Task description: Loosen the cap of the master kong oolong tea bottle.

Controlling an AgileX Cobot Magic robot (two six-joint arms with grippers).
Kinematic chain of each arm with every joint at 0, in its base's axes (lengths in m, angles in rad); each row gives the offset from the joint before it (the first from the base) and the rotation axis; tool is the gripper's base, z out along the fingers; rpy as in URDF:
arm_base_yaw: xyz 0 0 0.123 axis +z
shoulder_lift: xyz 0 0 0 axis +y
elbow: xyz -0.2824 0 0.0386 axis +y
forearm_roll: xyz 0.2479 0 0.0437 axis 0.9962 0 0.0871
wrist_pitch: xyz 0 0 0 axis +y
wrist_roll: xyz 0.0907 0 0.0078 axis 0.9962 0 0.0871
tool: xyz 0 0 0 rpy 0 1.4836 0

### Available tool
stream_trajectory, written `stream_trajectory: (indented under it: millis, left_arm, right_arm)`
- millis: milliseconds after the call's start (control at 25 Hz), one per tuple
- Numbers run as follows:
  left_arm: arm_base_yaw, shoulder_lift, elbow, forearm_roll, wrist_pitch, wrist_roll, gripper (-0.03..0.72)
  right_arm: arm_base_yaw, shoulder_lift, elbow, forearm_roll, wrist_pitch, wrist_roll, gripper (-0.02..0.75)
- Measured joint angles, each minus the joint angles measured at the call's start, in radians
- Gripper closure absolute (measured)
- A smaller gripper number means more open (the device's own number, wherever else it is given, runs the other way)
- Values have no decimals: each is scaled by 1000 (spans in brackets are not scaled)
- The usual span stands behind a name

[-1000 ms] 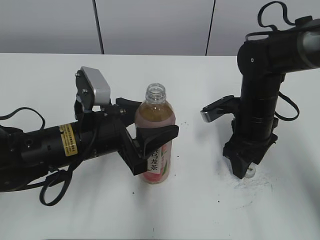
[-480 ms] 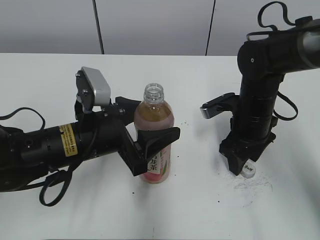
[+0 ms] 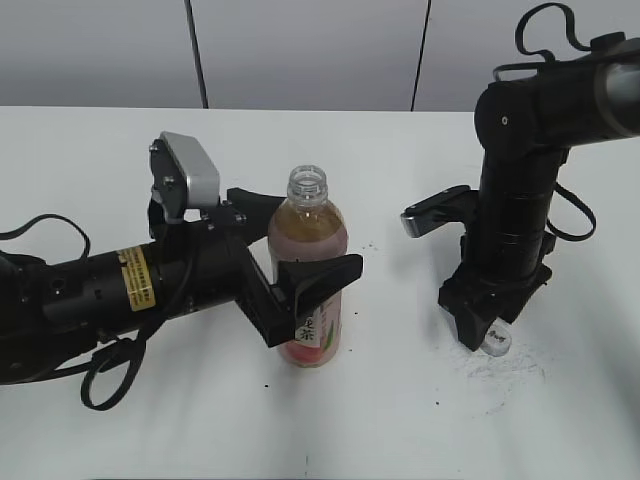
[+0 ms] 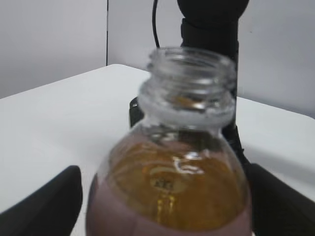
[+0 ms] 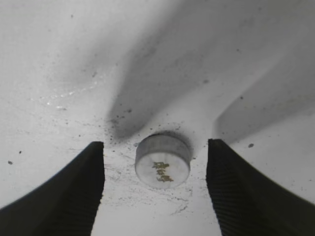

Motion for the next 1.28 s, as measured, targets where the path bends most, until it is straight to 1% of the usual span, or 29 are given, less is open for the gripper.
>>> stream_trajectory:
  millis: [240, 520, 920, 1080, 1280]
  left_arm:
    - [0, 0, 0, -63, 0, 0, 101]
    - [-1, -59, 0, -71, 0, 0, 101]
    - [-1, -244, 0, -70, 1, 0, 101]
    - [-1, -346, 0, -69, 84, 0, 101]
    - [-1, -480, 0, -69, 310, -4, 101]
  right_arm:
    - [0, 0, 0, 0, 0, 0, 248]
    - [0, 0, 0, 0, 0, 1, 248]
    - [0, 0, 0, 0, 0, 4, 248]
    - [0, 0, 0, 0, 0, 18, 248]
    - [0, 0, 0, 0, 1, 42, 248]
